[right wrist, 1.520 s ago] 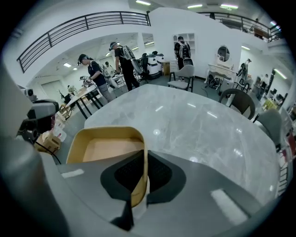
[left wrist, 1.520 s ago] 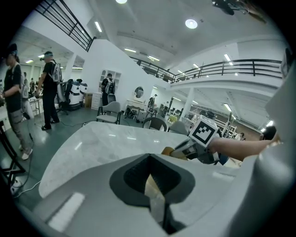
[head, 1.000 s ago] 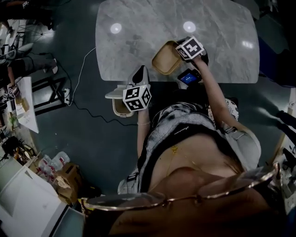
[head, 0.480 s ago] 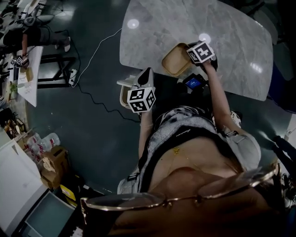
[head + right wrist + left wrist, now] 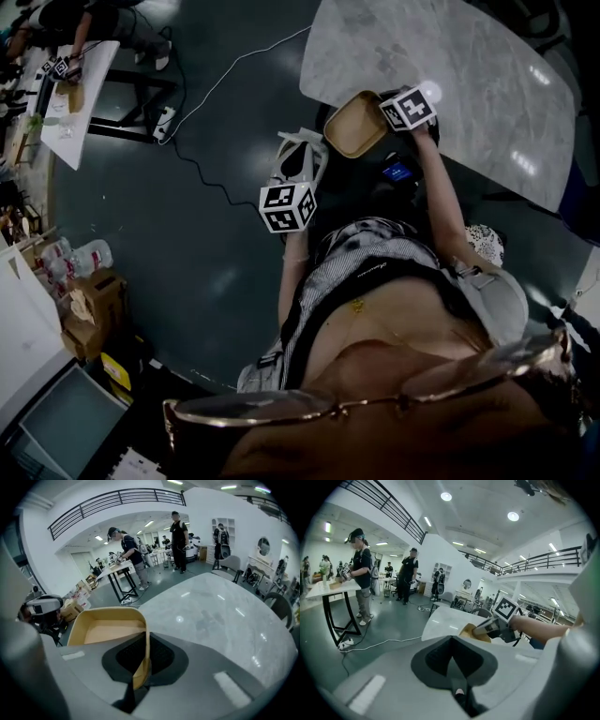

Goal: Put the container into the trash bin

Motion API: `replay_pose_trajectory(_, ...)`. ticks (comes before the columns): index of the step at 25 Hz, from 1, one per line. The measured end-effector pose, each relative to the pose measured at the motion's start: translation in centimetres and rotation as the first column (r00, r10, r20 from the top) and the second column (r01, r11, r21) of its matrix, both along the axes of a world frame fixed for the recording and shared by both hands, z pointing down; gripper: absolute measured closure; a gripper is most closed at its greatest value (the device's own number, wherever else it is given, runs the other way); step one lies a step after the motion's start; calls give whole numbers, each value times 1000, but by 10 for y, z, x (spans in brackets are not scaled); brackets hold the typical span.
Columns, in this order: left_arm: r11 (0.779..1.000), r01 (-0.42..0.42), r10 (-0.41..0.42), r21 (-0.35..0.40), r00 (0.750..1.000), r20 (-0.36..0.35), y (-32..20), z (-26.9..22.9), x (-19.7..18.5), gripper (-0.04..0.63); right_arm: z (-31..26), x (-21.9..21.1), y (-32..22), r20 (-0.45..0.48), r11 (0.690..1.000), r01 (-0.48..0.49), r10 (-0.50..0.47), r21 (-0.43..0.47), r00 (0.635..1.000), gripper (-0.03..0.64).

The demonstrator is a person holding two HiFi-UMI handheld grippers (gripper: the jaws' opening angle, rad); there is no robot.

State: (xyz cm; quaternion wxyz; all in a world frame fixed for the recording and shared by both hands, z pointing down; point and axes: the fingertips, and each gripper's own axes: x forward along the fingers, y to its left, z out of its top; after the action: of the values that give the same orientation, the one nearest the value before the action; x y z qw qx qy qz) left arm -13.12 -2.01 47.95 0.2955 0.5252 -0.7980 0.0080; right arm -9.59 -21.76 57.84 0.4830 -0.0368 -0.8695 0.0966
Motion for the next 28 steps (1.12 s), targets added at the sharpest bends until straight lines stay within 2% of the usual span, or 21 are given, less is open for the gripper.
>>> replay_pose_trajectory(7,990,144,-144,-6,989,-13,123,18,-18,595,18,-39,121,8,991,136,-136,-5,991,586)
replay_pose_trajectory(11,980,192,-193,-48,981,-29,171,35,-15,595,32,-49,166,8,983,183,-183,-21,983,586)
replay_pose_trajectory(13,976,209,-210,-65,978,-12,187,37,-12,595,36,-51,180,24,979,198,-197,-42,980,586)
replay_pose_trajectory(15,964,260,-260,-50,966,11,199,37,-14,595,40,-57,189,39,971,234,-233,-43,972,586)
replay_pose_trajectory(19,923,384,-384,2,923,20,212,38,-16,595,52,-56,209,0,953,302,-302,-11,953,588)
replay_pose_trajectory(21,925,379,-380,36,925,8,210,39,-17,595,60,-52,216,-24,952,307,-307,11,952,587)
replay_pose_trajectory(23,940,338,-338,53,941,-7,212,45,-18,595,70,-48,224,-34,960,279,-278,4,960,586)
replay_pose_trajectory(28,970,240,-241,46,971,-3,232,55,-24,595,89,-44,248,-23,981,189,-190,-52,982,586)
